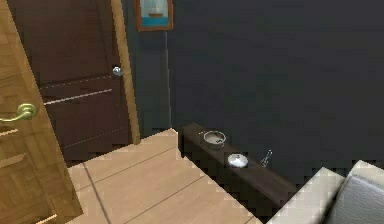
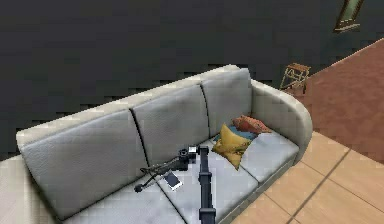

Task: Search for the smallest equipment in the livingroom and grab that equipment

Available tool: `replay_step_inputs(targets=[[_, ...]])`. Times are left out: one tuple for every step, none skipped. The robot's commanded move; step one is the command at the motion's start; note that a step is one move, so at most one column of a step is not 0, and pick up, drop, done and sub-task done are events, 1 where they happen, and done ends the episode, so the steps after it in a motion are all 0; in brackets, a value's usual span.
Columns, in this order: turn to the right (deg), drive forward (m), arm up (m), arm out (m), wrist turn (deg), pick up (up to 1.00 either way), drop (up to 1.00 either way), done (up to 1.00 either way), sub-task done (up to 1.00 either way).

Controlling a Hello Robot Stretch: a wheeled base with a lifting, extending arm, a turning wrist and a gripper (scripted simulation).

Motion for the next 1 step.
replay_step_inputs(targets=[[0.0,0.00,0.00,0.00,45.0,0.00,0.00,0.00,0.00]])
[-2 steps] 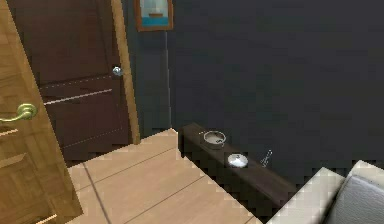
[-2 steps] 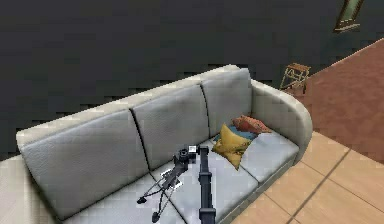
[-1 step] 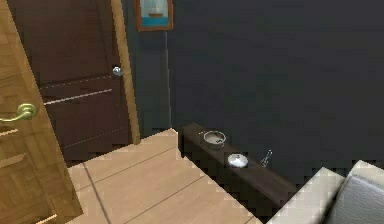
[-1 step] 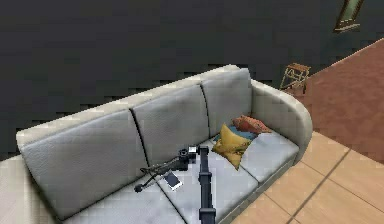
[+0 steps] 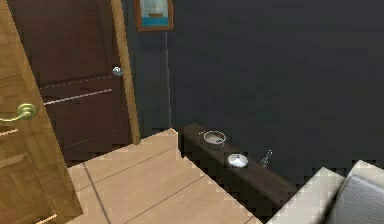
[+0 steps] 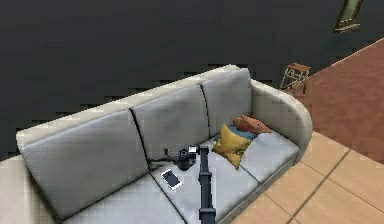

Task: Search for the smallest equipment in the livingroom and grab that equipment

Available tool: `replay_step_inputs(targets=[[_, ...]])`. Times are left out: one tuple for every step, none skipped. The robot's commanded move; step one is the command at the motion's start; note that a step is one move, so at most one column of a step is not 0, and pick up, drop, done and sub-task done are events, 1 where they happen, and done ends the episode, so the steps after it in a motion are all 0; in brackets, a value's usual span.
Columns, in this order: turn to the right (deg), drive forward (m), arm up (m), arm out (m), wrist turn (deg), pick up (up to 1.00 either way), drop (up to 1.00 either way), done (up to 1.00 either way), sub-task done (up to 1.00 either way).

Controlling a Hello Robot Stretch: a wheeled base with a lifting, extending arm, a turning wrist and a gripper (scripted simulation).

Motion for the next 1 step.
replay_step_inputs(targets=[[0.0,0.00,0.00,0.00,18.0,0.00,0.00,0.00,0.00]])
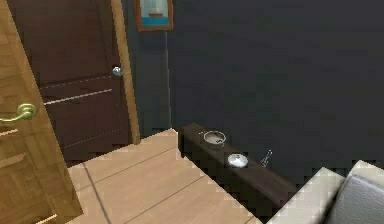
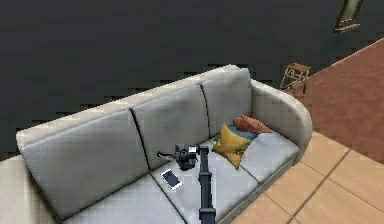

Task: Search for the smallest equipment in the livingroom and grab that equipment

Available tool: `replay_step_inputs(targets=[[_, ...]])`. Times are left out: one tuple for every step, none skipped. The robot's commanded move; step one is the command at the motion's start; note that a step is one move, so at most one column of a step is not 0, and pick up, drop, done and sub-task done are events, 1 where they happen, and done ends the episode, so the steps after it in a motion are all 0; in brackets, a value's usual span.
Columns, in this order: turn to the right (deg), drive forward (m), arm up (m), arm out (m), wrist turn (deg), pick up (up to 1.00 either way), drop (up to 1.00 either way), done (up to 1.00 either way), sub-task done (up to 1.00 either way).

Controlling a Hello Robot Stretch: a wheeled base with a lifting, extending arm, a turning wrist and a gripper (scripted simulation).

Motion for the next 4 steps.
replay_step_inputs(targets=[[0.0,0.00,-0.30,0.00,0.0,0.00,0.00,0.00,0.00],[0.0,0.00,0.00,0.00,0.0,1.00,0.00,0.00,0.00],[0.0,0.00,0.10,0.00,0.0,0.00,0.00,0.00,0.00],[0.0,0.00,0.00,0.00,0.0,0.00,0.00,1.00,0.00]])
